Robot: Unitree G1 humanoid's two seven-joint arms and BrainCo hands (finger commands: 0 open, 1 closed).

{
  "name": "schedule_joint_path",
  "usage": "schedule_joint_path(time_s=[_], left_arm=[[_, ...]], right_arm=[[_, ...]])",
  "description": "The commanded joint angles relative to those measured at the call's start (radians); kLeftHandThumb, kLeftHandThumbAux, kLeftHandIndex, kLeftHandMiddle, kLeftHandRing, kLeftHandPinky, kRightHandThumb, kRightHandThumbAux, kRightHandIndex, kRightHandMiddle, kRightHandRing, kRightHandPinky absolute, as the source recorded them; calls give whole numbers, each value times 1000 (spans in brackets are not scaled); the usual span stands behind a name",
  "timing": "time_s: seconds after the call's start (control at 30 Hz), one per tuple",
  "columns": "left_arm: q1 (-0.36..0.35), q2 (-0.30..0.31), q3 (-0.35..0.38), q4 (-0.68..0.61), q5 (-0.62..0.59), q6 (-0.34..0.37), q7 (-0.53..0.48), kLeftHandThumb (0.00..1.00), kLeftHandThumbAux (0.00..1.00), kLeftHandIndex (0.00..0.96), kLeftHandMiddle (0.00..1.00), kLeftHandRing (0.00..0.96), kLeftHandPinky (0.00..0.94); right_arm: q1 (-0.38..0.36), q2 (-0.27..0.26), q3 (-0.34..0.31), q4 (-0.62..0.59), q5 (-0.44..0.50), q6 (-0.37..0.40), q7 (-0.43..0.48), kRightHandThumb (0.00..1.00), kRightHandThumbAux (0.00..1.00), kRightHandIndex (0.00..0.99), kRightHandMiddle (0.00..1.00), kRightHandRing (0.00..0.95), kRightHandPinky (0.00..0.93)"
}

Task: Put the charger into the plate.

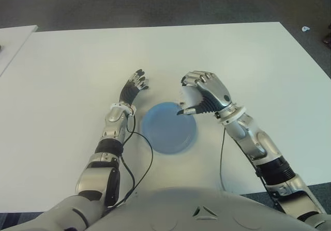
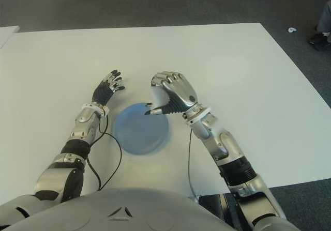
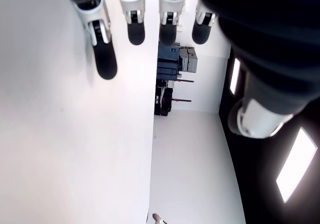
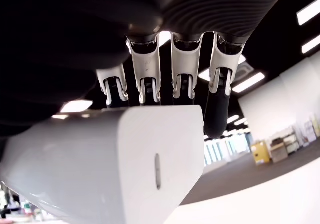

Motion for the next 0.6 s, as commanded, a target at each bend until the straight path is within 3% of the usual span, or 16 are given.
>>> schedule_joint_path(time_s=[0.03,0.4,0.6], left_arm=[[31,-5,-1,33,10,37,15,105,634,27,46,42,82],[35,-11,-4,21,9,49,17,110,632,29,41,39,83],[33,-16,-4,22,11,53,25,99,633,29,37,35,80]], right_arm=[[17,36,20,-28,6,20,52,999,633,848,895,891,881],[43,103,85,3,-35,8,49,1000,621,832,880,882,873],[41,111,102,19,-45,-3,46,1000,619,835,883,887,877]])
